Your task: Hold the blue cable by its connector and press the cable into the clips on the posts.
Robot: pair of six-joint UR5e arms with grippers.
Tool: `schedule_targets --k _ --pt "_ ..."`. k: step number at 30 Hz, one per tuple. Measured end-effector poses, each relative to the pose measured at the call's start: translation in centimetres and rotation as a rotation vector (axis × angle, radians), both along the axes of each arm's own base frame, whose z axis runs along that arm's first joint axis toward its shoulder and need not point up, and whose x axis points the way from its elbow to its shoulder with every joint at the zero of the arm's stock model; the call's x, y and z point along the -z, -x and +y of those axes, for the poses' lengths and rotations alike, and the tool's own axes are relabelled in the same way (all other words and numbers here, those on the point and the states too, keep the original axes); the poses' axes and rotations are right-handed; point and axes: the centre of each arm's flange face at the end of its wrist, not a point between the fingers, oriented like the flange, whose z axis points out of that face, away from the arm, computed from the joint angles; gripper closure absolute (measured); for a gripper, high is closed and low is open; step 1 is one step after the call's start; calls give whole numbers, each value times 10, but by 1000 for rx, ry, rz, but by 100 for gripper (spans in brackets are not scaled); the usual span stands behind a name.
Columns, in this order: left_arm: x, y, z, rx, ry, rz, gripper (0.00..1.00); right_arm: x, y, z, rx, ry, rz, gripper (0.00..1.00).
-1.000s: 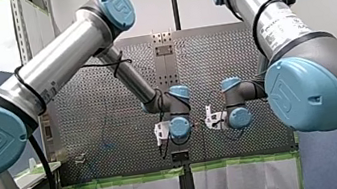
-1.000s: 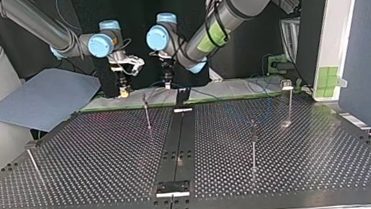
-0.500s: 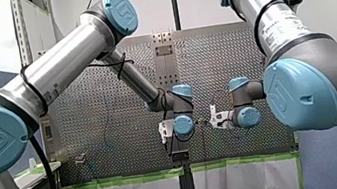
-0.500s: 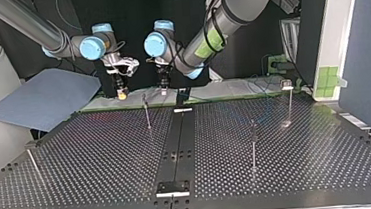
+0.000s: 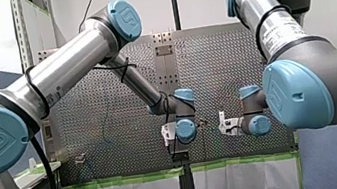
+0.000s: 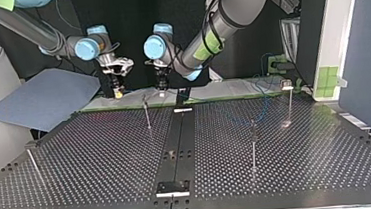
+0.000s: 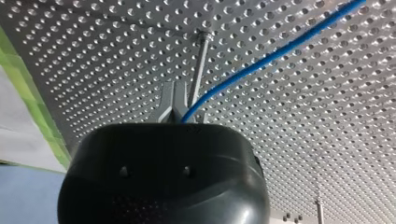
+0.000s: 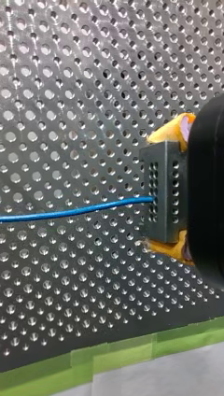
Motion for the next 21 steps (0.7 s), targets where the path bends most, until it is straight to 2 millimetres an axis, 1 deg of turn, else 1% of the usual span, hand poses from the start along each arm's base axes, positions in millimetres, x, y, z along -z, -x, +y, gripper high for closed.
schedule_targets --k 6,8,14,21 --pt "16 -3 -8 8 -5 11 100 -5 5 -13 -20 12 -22 100" --pt "18 -4 -12 12 4 4 100 -7 6 -16 -24 14 -25 100" --pt "11 -13 -20 15 20 -9 100 -10 9 -24 -34 22 -33 100" --pt "9 -11 -24 25 19 -5 100 -16 13 -36 -29 23 -39 100"
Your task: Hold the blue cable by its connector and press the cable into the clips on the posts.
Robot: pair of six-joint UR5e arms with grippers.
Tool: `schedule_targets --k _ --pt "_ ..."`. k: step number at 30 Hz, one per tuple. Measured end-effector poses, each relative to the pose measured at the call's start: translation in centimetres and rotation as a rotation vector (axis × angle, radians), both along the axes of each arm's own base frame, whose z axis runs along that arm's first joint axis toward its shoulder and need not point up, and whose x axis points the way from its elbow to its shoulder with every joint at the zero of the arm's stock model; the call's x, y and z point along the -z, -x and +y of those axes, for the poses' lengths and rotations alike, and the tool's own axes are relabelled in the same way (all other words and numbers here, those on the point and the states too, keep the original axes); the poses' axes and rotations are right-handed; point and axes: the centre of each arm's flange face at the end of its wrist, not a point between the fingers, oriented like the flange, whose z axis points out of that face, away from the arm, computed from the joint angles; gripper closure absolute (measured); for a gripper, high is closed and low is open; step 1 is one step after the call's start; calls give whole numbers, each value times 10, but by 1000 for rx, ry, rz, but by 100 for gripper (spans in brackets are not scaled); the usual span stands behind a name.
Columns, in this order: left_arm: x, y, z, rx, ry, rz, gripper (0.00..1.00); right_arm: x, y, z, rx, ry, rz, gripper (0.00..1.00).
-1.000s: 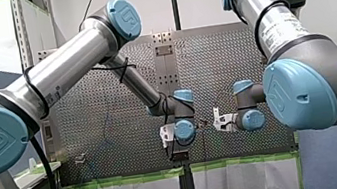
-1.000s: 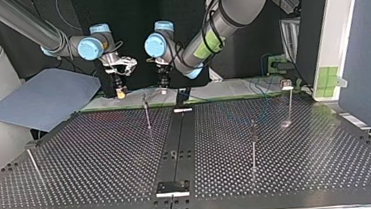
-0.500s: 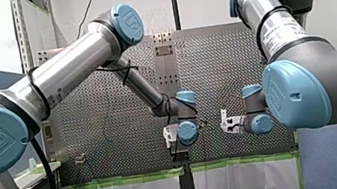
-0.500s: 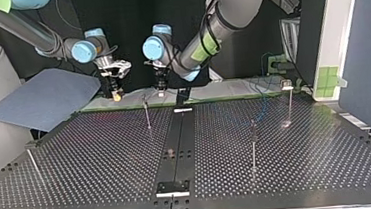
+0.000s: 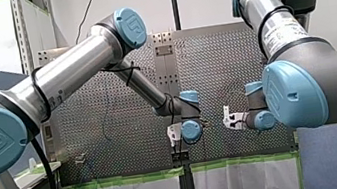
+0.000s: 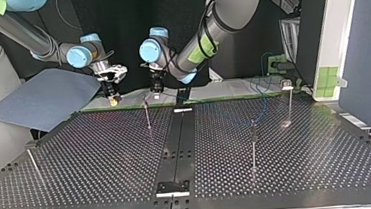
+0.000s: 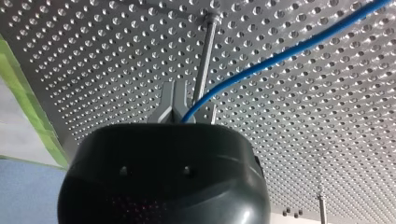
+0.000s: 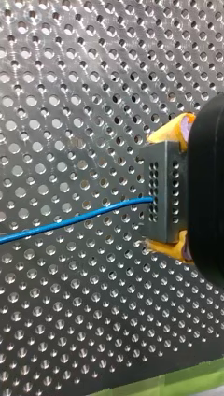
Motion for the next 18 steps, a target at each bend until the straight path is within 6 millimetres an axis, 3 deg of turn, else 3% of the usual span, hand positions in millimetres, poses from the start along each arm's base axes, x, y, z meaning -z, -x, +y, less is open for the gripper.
schedule_targets --k 18 --pt "0 4 -5 32 2 3 100 -11 4 -18 -10 11 -22 100"
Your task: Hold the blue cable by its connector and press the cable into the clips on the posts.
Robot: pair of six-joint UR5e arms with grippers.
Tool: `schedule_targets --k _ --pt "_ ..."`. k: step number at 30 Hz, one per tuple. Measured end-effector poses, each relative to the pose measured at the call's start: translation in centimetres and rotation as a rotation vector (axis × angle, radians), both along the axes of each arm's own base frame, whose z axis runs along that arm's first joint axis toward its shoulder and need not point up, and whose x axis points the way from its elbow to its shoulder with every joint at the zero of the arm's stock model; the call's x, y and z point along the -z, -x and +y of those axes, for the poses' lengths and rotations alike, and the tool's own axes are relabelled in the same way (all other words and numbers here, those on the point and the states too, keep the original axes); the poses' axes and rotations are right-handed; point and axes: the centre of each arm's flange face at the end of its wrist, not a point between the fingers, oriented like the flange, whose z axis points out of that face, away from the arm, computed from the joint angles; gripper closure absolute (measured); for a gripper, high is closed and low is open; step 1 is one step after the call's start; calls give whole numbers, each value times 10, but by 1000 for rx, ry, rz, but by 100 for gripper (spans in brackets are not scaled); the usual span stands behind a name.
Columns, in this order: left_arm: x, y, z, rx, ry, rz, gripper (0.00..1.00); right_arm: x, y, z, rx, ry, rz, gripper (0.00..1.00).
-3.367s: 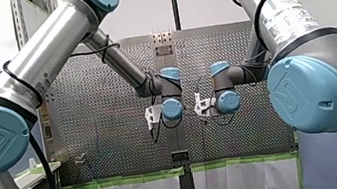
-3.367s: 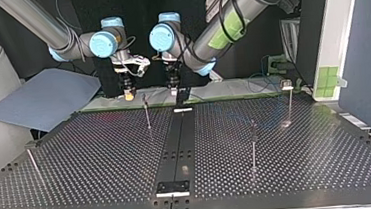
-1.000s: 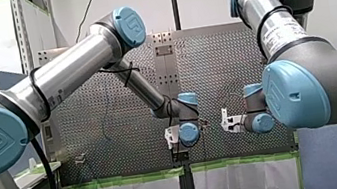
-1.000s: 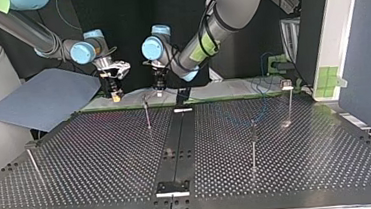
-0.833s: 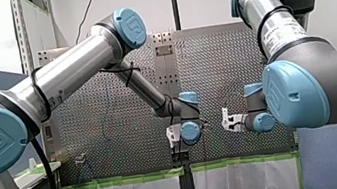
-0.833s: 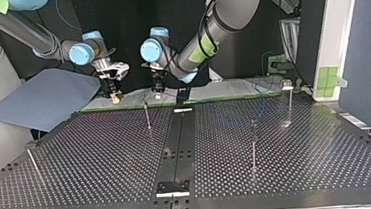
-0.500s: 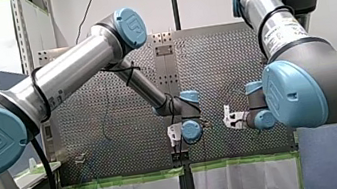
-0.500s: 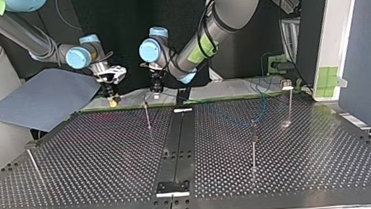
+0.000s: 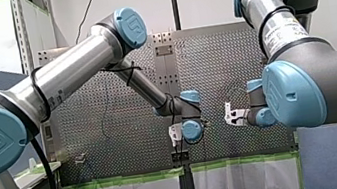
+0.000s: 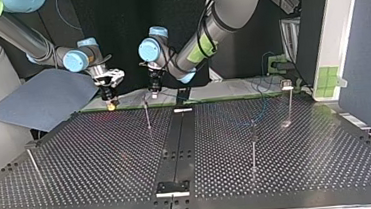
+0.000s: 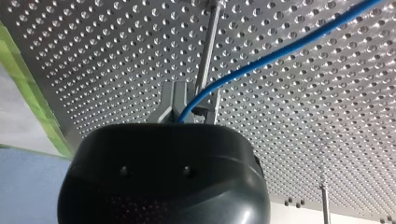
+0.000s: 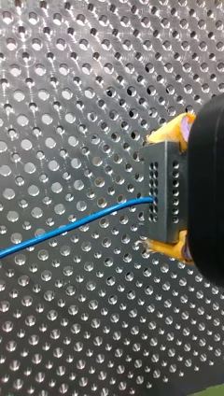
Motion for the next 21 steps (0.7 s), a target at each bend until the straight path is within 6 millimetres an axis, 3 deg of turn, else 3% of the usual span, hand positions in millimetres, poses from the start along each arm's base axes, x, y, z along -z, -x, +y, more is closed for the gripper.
schedule_targets --k 9,21 --pt "-1 1 -4 13 6 0 100 -3 0 -5 2 9 -4 100" --pt "-11 -12 -2 -1 11 4 100 -6 0 -9 4 12 -8 100"
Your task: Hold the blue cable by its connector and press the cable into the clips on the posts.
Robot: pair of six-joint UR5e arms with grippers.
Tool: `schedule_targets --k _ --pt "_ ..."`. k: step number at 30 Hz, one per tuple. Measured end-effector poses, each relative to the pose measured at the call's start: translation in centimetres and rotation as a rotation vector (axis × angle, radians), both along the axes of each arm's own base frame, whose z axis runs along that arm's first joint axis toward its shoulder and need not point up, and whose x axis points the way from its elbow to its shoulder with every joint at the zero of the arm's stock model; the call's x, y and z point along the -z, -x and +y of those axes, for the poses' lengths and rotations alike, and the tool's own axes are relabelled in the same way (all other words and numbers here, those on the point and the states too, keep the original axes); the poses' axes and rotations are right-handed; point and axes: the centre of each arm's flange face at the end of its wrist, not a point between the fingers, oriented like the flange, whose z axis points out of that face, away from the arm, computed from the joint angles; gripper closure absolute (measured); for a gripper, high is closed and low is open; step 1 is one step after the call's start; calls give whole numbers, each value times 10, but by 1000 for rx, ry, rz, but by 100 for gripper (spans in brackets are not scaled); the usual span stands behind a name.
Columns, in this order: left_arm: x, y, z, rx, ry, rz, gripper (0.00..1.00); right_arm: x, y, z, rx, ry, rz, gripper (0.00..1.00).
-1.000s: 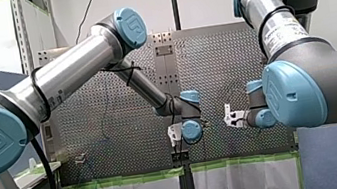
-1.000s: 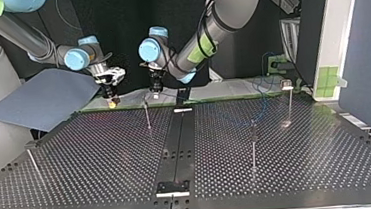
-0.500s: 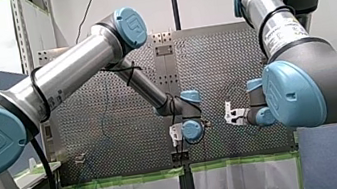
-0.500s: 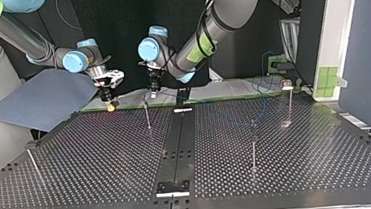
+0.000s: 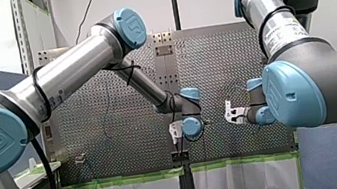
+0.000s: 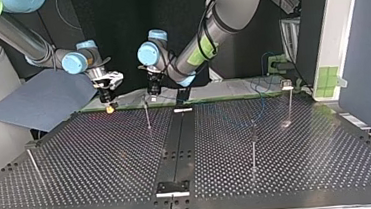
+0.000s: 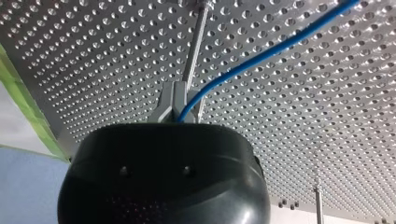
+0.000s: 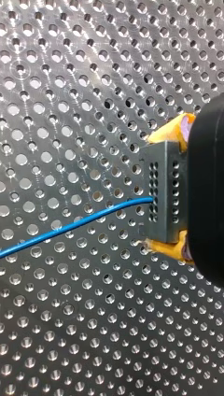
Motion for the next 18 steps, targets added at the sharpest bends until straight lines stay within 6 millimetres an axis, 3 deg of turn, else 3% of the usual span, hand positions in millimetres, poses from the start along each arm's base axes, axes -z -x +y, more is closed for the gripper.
schedule_targets --k 18 --pt "-9 -32 12 7 16 -2 100 -8 -2 -10 0 27 -5 100"
